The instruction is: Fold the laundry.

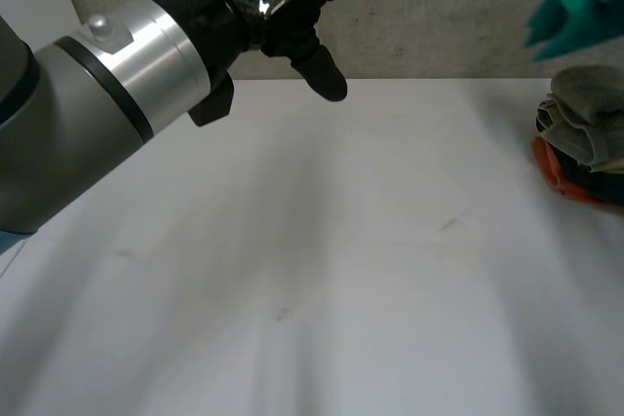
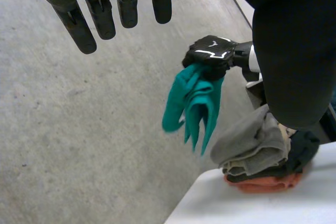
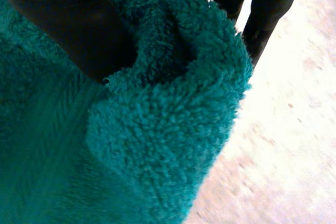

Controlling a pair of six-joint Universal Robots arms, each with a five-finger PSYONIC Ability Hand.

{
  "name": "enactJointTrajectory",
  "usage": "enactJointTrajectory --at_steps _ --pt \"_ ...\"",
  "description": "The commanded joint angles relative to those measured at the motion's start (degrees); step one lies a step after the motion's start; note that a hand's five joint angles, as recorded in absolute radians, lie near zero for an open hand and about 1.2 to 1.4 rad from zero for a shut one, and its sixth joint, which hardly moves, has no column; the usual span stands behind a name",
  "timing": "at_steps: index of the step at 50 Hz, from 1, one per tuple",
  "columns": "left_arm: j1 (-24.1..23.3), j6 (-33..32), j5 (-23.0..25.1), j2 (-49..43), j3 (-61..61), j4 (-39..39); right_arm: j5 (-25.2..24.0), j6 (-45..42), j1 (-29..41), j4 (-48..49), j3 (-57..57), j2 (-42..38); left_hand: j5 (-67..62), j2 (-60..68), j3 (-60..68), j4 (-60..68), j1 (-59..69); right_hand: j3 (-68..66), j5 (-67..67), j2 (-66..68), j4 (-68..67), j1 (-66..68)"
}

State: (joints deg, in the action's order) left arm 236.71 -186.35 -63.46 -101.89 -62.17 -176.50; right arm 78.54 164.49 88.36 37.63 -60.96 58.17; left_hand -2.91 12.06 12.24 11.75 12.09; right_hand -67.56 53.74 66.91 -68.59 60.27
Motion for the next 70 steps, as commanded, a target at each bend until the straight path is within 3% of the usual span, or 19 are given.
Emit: enactJointTrajectory --at_steps 1,7,12,14,15,27,31,35,40,46,48,50,51,55,61,66,70 --pt "-0.20 -0.06 0.00 -1.21 -1.64 -0.07 -7.08 1.98 -9.87 3.76 -1.70 -9.47 1.01 -0.16 -0.34 0.15 -0.19 -12.44 16.26 13.09 -11.41 19.73" --pt "-0.38 -0.24 0.00 -2.09 -2.43 0.11 -11.73 0.75 -16.72 4.03 -8.46 -13.87 0.85 0.01 -0.17 0.31 -0.03 -12.44 16.26 13.09 -11.41 19.73" --pt "-0.81 -0.33 0.09 -2.18 -2.08 -0.07 -14.47 -2.33 -17.35 3.85 -11.11 -12.56 0.85 0.01 -0.17 0.31 -0.03 -12.44 16.26 13.09 -11.41 19.73" --pt "-0.90 -0.33 0.09 -2.09 -1.91 -0.07 -14.30 -2.42 -17.44 2.98 -11.90 -10.81 0.85 0.01 -0.17 0.31 -0.03 50.46 -46.64 -49.80 51.48 -43.17" --pt "-0.99 -0.33 0.09 -2.00 -1.90 -0.07 -13.95 -2.24 -17.44 2.71 -12.51 -9.93 0.85 0.01 -0.17 0.31 -0.03 57.56 -53.74 -56.91 58.59 -50.27" --pt "-2.83 -0.15 0.18 -0.77 -2.34 -0.07 -11.75 3.91 -17.79 -16.52 -18.14 10.55 0.85 0.01 -0.17 0.31 -0.03 57.56 -53.74 -56.91 58.59 -50.27" --pt "-3.45 -0.06 0.18 -0.59 -2.69 -0.07 -4.47 1.20 -22.08 -28.38 -17.18 15.39 0.85 0.01 -0.17 0.31 -0.03 57.56 -53.74 -56.91 58.59 -50.27" --pt "-3.71 -0.15 0.18 -0.25 -2.78 -0.07 5.11 -11.44 -25.08 -37.53 -13.67 15.65 1.01 -0.16 -0.34 0.15 -0.19 57.56 -53.74 -56.91 58.59 -50.27" --pt "-3.71 0.03 0.09 0.46 -2.26 -0.16 12.86 -22.10 -24.73 -30.09 -11.29 16.36 1.35 -0.50 -0.68 -0.19 -0.53 57.56 -53.74 -56.91 58.59 -50.27" --pt "-3.63 1.25 -1.75 1.60 -0.59 -1.82 9.71 -18.16 -20.17 -16.20 -14.18 21.89 1.69 -0.83 -1.01 -0.53 -0.87 57.56 -53.74 -56.91 58.59 -50.27" --pt "-3.45 2.31 -3.68 1.95 -0.24 -2.44 5.24 -14.12 -18.50 -10.06 -17.95 25.48 1.69 -0.83 -1.01 -0.53 -0.87 57.56 -53.74 -56.91 58.59 -50.27" --pt "-3.19 3.63 -7.54 2.48 0.29 -3.40 2.07 -11.48 -17.62 -6.80 -20.33 27.77 1.69 -0.83 -1.01 -0.53 -0.87 57.56 -53.74 -56.91 58.59 -50.27" --pt "-3.10 3.98 -9.29 2.57 0.47 -3.84 -1.78 -8.34 -16.05 -3.56 -23.04 30.05 1.69 -0.83 -1.01 -0.53 -0.87 57.56 -53.74 -56.91 58.59 -50.27" --pt "-2.14 3.81 -16.86 3.01 1.00 -4.99 -7.42 -2.26 -10.78 0.15 -28.32 33.22 1.86 -1.00 -1.18 -0.70 -1.03 57.56 -53.74 -56.91 58.59 -50.27" --pt "6.81 1.36 -25.29 3.80 -0.05 -4.03 -8.41 1.19 -0.14 -4.48 -32.20 33.94 1.86 -1.00 -1.18 -0.70 -1.03 57.56 -53.74 -56.91 58.59 -50.27" --pt "15.52 -3.39 -28.99 4.24 -3.66 -0.95 -8.41 1.28 9.01 -14.59 -32.47 33.06 2.69 -1.84 -2.02 -1.53 -1.87 57.56 -53.74 -56.91 58.59 -50.27" --pt "21.50 -7.61 -30.32 3.54 -7.00 0.19 -7.80 0.93 15.33 -22.58 -31.95 27.98 2.87 -2.01 -2.19 -1.70 -2.04 57.56 -53.74 -56.91 58.59 -50.27"
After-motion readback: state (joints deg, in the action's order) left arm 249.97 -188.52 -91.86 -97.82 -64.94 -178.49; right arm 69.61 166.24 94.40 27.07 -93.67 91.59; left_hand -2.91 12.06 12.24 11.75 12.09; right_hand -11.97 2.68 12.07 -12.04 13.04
